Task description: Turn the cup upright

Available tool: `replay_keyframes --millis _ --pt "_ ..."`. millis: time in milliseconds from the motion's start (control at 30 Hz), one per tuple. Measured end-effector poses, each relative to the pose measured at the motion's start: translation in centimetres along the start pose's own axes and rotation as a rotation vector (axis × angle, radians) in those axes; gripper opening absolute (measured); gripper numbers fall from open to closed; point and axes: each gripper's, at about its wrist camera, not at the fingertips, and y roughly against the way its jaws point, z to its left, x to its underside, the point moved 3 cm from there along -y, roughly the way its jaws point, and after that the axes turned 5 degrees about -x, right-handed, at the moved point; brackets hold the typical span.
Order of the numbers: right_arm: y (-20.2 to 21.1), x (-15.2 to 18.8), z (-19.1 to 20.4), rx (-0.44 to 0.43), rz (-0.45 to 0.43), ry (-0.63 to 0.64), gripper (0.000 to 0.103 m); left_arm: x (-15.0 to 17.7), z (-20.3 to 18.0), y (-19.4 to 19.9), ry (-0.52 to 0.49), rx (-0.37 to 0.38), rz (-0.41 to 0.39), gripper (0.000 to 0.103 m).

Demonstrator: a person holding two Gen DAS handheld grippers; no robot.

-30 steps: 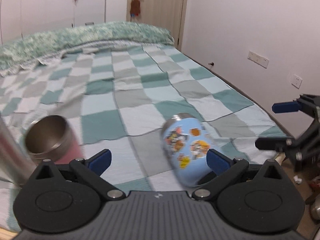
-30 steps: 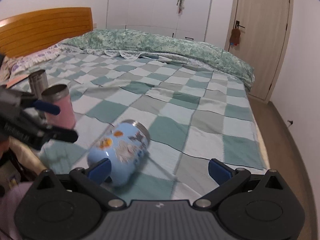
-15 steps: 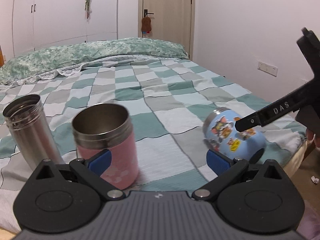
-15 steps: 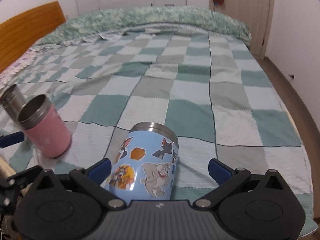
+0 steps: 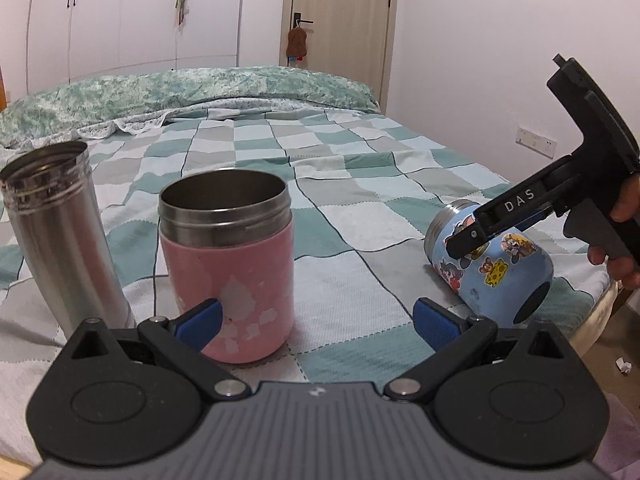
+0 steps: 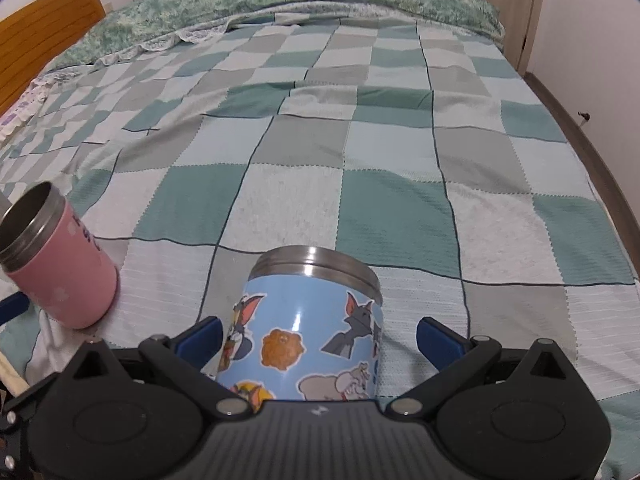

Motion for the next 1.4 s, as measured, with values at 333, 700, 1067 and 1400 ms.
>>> replay_keyframes --millis 333,700,1067,1400 --pt "-0.7 0.1 0.3 -0.035 0.011 -0.006 0.086 0.1 0.6 0.0 0.031 0.008 0.016 0.103" --pt "1.3 1.8 0.3 -0.067 -0.113 0.027 0.085 0.1 1.6 0.3 0.058 0.003 0.027 0.103" --pt "7.4 4.8 2.5 -0.116 -0.475 0.147 0.083 -0.2 1.7 2.0 0.061 -0.013 -0.003 0.103" --pt "7.4 4.2 8.7 -0.123 -0.706 0.287 0.083 0.3 3.6 3.2 0.1 -0.05 -0.011 0.103"
